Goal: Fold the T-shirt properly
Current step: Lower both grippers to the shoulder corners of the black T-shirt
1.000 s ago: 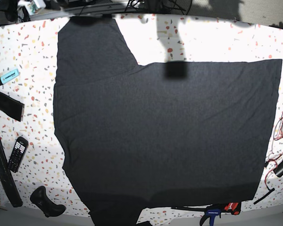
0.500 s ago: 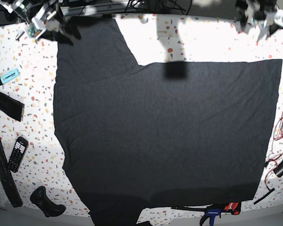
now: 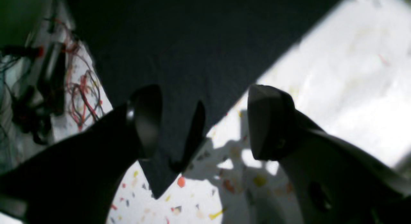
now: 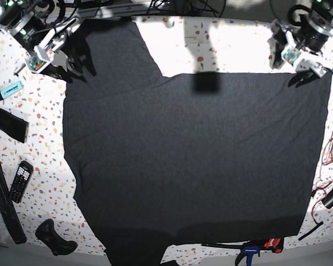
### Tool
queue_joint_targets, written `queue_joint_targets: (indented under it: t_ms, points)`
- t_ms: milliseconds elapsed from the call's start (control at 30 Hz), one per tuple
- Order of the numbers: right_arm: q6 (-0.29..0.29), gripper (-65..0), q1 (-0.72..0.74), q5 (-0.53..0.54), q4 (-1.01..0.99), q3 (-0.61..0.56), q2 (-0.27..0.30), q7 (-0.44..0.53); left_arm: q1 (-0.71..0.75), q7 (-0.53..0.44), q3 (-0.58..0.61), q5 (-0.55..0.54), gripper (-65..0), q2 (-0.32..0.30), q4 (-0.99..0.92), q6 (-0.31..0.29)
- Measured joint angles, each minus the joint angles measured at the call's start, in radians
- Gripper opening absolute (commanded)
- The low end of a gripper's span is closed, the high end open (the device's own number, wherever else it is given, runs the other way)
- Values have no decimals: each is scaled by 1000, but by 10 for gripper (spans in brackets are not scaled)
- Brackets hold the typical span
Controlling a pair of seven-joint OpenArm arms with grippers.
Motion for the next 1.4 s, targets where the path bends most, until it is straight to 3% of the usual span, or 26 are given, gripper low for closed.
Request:
queue_joint_targets:
  t_ms: [133, 267, 400, 767, 1267, 1333, 1400]
  points:
    - [0, -491, 0, 1, 51, 0, -23, 1, -25, -208, -1, 117, -261, -52, -177, -2]
    - [0, -491, 0, 2, 93, 0, -59, -19, -77, -412, 0, 210, -261, -49, -323, 7]
    - [0, -491, 0, 3, 114, 0, -93, -34, -150, -403, -1, 292, -261, -54, -444, 20]
    - [0, -491, 0, 0, 116, 0, -127, -37, -207, -410, -6, 291, -261, -150, -599, 39]
    - [0, -491, 0, -1, 116, 0, -127, -41, -212, -462, -9, 284, -264, -103, -625, 62]
    - [0, -491, 0, 0, 116, 0, -127, -40, -223, -460, -9, 285, -289, -94, -626, 62]
    - [0, -491, 0, -1, 116, 0, -127, -42, -228, -454, -5, 289, -376, -89, -626, 56]
